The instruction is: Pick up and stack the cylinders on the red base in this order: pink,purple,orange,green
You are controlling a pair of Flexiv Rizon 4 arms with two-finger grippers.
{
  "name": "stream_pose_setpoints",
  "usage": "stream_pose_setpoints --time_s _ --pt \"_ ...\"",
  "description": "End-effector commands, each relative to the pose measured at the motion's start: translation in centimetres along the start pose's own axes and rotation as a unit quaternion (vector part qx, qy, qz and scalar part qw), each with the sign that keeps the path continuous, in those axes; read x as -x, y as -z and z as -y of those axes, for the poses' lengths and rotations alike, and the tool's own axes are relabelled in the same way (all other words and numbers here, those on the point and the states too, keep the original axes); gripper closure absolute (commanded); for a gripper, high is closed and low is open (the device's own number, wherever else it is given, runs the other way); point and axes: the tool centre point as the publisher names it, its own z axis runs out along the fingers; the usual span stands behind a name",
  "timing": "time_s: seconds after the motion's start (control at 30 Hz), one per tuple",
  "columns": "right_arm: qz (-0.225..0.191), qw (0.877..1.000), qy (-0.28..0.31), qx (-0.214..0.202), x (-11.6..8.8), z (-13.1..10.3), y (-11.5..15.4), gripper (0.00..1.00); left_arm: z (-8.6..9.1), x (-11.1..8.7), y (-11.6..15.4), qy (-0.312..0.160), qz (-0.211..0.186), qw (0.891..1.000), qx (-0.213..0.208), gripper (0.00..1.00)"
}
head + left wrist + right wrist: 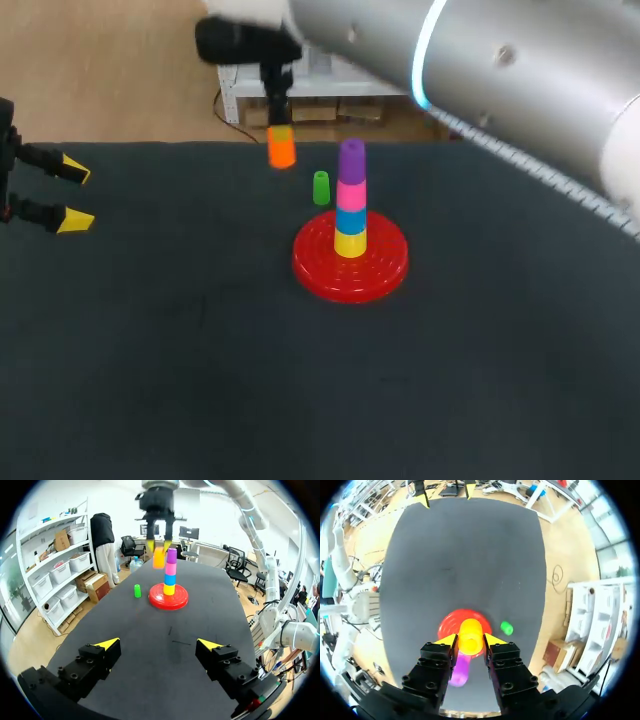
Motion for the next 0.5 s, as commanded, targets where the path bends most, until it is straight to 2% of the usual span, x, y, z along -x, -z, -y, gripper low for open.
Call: stream_pose_setpoints --time_s 0.03,0.27,0.5 --pt "0.017 0.998 -0.025 -0.056 -3.2 -3.8 2.4 1.0 -0.1 -0.1 0.0 -0.001 0.002 1.0 0.0 0.0" --pt "0.029 0.994 -0.079 -0.072 -6.5 -4.6 3.1 1.0 -0.1 -0.1 0.0 -0.001 0.002 1.0 0.0 0.0" --pt "0.034 0.992 -0.098 -0.065 -7.6 -4.3 2.6 1.0 -0.1 -0.1 0.0 -0.001 0.002 1.0 0.0 0.0"
